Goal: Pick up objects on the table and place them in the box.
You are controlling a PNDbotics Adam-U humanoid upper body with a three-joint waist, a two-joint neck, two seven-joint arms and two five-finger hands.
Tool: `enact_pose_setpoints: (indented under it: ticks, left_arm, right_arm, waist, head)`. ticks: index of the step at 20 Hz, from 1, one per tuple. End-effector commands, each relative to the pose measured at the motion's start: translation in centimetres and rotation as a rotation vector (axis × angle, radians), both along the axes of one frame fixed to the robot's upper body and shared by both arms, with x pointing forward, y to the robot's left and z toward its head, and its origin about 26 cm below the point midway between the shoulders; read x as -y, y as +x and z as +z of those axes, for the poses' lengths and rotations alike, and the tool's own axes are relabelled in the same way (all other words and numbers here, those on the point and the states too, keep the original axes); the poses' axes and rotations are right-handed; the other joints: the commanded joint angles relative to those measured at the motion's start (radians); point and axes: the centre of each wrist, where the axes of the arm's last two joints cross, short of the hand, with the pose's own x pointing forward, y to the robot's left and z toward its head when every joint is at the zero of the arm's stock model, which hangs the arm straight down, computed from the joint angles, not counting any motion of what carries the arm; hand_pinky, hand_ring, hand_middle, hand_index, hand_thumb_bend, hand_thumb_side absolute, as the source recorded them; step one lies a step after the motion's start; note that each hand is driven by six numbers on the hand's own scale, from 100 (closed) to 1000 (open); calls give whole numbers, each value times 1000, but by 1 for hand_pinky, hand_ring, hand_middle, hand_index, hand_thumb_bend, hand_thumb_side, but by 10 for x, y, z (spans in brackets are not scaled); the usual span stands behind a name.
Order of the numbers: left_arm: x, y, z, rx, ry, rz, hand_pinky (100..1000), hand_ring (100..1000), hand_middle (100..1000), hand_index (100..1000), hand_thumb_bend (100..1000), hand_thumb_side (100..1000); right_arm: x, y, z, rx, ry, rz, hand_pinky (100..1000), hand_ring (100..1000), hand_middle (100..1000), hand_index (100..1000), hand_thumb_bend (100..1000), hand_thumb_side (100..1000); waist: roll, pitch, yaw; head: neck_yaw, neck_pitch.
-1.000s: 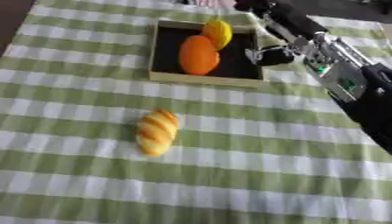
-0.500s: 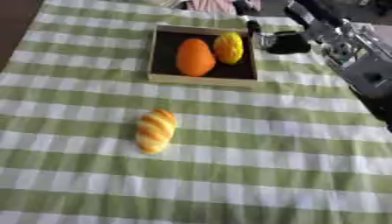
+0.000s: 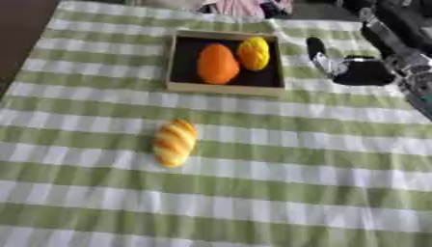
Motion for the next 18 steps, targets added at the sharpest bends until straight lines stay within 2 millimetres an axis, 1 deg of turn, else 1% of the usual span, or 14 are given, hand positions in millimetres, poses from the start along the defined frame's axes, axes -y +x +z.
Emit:
enact_pose_setpoints:
  ticks: [1,2,3,6,7,8,9,11,12,14,15,16,17,18]
  left_arm:
    - [-13,-3,18,20,118,53,752,720,626,824,100,562]
    - [-16,-1,21,21,154,65,753,721,626,824,100,517]
    - [-19,0,24,22,192,76,753,721,626,823,100,498]
    - [-29,6,31,-2,306,114,753,717,625,823,100,516]
    - [-33,8,33,-11,343,128,753,718,625,823,100,504]
    - [-36,10,35,-20,380,142,753,718,625,823,100,519]
    - [-40,11,36,-38,422,156,753,716,624,823,100,524]
    - [-48,15,39,-79,494,186,752,713,623,822,100,519]
    - [-52,16,40,-101,527,203,754,715,624,823,100,490]
    - [-61,19,42,-146,589,234,754,715,624,824,100,479]
    - [-65,21,42,-168,620,246,755,717,627,826,100,455]
    - [-68,23,42,-188,651,255,756,719,628,827,100,439]
    - [-72,24,42,-207,681,263,759,724,632,827,100,410]
    - [-75,26,41,-225,713,268,760,725,637,832,100,394]
  right_arm:
    - [2,-9,2,43,73,37,1000,1000,784,850,100,470]
    - [4,-11,-3,41,102,41,1000,1000,781,845,100,470]
    - [8,-13,-8,42,133,41,998,1000,779,843,100,470]
    - [21,-20,-19,62,230,30,988,1000,776,837,100,461]
    - [26,-23,-23,72,263,24,981,1000,775,836,100,396]
    - [31,-26,-26,83,296,16,979,1000,777,837,100,370]
    - [36,-30,-30,96,329,7,975,1000,777,835,100,317]
    - [44,-36,-39,115,367,-14,973,1000,775,832,100,300]
    - [46,-39,-47,120,383,-24,973,1000,772,829,100,319]
    - [49,-46,-64,124,413,-44,971,999,767,824,100,328]
    - [50,-50,-73,125,428,-55,970,997,765,823,100,361]
    - [51,-54,-81,127,442,-65,971,997,764,822,100,370]
    - [51,-58,-90,130,457,-76,973,997,766,823,100,436]
    - [51,-62,-98,135,471,-85,973,997,765,823,100,383]
  waist:
    - [9,-22,-19]
    - [11,-22,-30]
    - [14,-20,-42]
    - [21,-15,-70]
    - [23,-13,-79]
    - [26,-11,-86]
    - [29,-9,-94]
    - [34,-6,-105]
    - [36,-5,-110]
    - [41,-4,-116]
    - [43,-4,-119]
    - [44,-4,-120]
    - [45,-5,-121]
    - [45,-5,-122]
  head:
    - [36,4]
    - [46,6]
    - [58,8]
    - [98,15]
    - [111,17]
    - [123,18]
    - [138,19]
    - [161,20]
    - [171,20]
    - [188,18]
    - [195,18]
    - [200,18]
    - [204,17]
    - [207,18]
